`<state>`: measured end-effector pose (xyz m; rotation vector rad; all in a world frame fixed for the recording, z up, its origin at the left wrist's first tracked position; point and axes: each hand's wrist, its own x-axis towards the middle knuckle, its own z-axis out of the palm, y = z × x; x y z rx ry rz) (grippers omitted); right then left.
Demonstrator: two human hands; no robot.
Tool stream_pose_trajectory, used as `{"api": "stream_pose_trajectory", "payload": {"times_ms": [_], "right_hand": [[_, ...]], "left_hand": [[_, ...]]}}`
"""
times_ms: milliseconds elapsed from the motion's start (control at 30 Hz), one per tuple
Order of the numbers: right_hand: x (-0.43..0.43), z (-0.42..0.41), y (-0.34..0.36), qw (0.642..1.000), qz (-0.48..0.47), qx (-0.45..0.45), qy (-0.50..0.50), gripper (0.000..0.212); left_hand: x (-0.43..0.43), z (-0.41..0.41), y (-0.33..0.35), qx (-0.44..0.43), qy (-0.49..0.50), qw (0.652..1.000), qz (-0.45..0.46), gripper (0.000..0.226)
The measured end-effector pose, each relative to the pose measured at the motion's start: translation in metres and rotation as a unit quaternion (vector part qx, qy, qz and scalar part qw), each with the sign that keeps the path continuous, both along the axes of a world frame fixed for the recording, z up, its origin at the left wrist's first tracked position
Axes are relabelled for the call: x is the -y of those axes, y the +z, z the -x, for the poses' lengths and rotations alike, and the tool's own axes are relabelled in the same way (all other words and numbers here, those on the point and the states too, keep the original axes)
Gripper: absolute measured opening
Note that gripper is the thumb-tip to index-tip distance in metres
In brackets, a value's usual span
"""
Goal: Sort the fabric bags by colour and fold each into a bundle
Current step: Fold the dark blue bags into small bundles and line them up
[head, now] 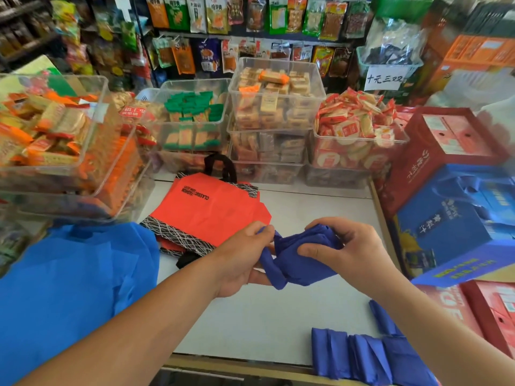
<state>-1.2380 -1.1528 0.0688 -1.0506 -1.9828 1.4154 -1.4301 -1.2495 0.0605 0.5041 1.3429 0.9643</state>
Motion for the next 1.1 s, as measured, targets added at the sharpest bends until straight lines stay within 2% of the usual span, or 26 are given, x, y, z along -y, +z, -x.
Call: {"api": "stream_pose_trajectory", "payload": {"times_ms": [100, 167, 333, 367, 433, 500, 567, 700, 800, 900, 967, 1100], "right_hand": [[0.006, 0.006, -0.002, 0.998, -0.050, 0.023, 0.025, 0.024], [0.007, 0.009, 0.000, 0.998, -0.043, 0.018, 0.039, 0.023], [-0.007, 0.004, 0.002, 0.996, -0.007, 0.053, 0.071, 0.016], [-0.008, 0.003, 0.001, 0.995, 0.015, 0.060, 0.073, 0.015], [-0.007, 0.003, -0.001, 0.994, 0.040, 0.065, 0.075, 0.015], [-0.004, 0.003, -0.003, 0.994, 0.046, 0.065, 0.070, 0.013], [0.001, 0.005, -0.005, 0.995, 0.040, 0.064, 0.068, 0.012], [0.003, 0.010, -0.003, 0.995, 0.023, 0.078, 0.056, 0.017], [-0.003, 0.009, 0.000, 0.996, 0.010, 0.084, 0.038, 0.013], [-0.003, 0.011, 0.001, 0.998, 0.038, 0.054, 0.003, 0.019], [0.000, 0.016, 0.004, 0.999, -0.005, 0.051, -0.003, 0.019], [0.004, 0.020, 0.012, 0.998, -0.064, 0.029, 0.003, 0.035]], "left_hand": [[-0.002, -0.005, 0.003, -0.034, -0.006, 0.999, -0.028, 0.022], [-0.003, -0.011, 0.005, -0.058, -0.011, 0.997, -0.044, 0.023], [0.006, -0.011, 0.002, 0.015, -0.064, 0.995, -0.075, 0.033], [0.009, -0.011, -0.001, -0.004, -0.071, 0.993, -0.090, 0.033], [0.012, -0.012, -0.009, -0.098, -0.049, 0.984, -0.142, 0.026], [0.014, -0.013, -0.015, -0.209, 0.006, 0.958, -0.197, 0.016], [0.015, -0.015, -0.019, -0.260, 0.054, 0.932, -0.248, 0.010], [0.017, -0.024, -0.020, -0.276, 0.070, 0.914, -0.290, 0.014], [0.023, -0.027, -0.020, -0.241, 0.015, 0.923, -0.299, 0.023], [0.022, -0.031, -0.020, -0.234, 0.042, 0.923, -0.302, 0.025], [0.021, -0.037, -0.019, -0.216, 0.072, 0.933, -0.280, 0.023], [0.018, -0.043, -0.014, -0.182, 0.100, 0.945, -0.255, 0.017]]}}
